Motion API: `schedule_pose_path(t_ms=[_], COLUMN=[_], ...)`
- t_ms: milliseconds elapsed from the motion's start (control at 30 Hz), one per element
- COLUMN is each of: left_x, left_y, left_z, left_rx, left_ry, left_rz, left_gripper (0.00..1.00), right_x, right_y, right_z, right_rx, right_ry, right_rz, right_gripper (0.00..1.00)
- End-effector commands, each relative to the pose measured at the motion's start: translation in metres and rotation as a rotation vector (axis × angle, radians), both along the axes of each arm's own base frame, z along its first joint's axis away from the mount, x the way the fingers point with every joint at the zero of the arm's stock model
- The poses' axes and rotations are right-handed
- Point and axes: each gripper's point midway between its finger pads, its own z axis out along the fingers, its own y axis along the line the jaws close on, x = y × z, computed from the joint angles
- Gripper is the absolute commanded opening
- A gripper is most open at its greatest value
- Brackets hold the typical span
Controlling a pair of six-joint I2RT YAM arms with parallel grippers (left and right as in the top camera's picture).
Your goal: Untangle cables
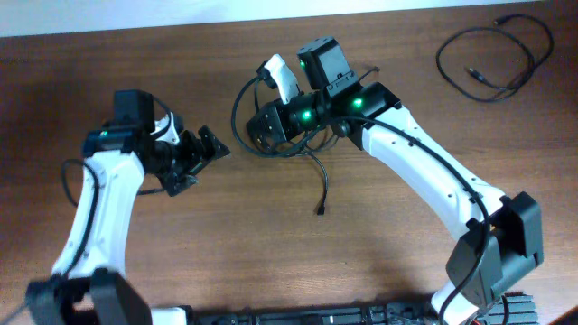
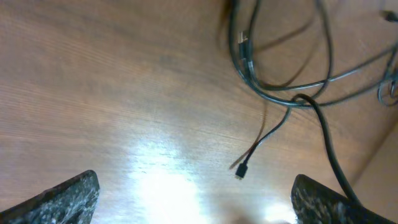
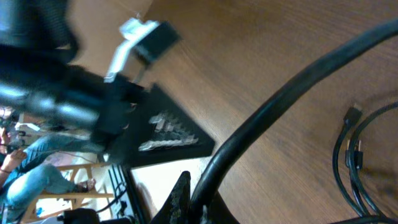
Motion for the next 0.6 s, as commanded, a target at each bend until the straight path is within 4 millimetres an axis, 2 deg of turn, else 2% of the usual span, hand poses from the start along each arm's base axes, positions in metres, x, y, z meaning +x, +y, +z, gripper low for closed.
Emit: schedule_pose_path(t_ms=[0, 133, 200, 267, 367, 533, 567], left_x=[0.014, 0.048, 0.070, 0.081, 0.095, 0.101, 0.102], left_y=[-0.025, -0.035, -0.047, -0.063, -0.089, -0.101, -0.102], left_z=[-0.018, -0.039, -0.046, -0.050, -0.051, -0.072, -0.077], left_rx=[-0.197, -0.173, -0.117, -0.096, -0.061, 0.065, 0.066], left_ry=[0.106, 0.000, -0.100, -0.164, -0.255, -0.270, -0.261], left_rz=[0.052, 0.007, -0.037, -0.079, -0.136, -0.123, -0.112], left_gripper=[0.99, 0.99, 0.97, 0.94, 0.85, 0.84, 0.80], right_x=[-0.011, -0.017, -0.018, -0.018, -0.018, -0.019, -0.020], right_y=[-0.003, -0.005, -0.005, -0.006, -0.006, -0.006, -0.007], right_z=[0.013, 0.007, 0.007, 0.006, 0.006, 0.005, 0.005], right_rx=[0.007, -0.013, -0.015, -0.016, -0.017, -0.021, -0.022], right_ry=[-0.008, 0.027, 0.028, 0.030, 0.030, 0.038, 0.040], right_rz=[0.024, 0.026, 0.028, 0.028, 0.028, 0.028, 0.028], right_gripper=[0.04, 0.04, 0.04, 0.04, 0.04, 0.04, 0.04])
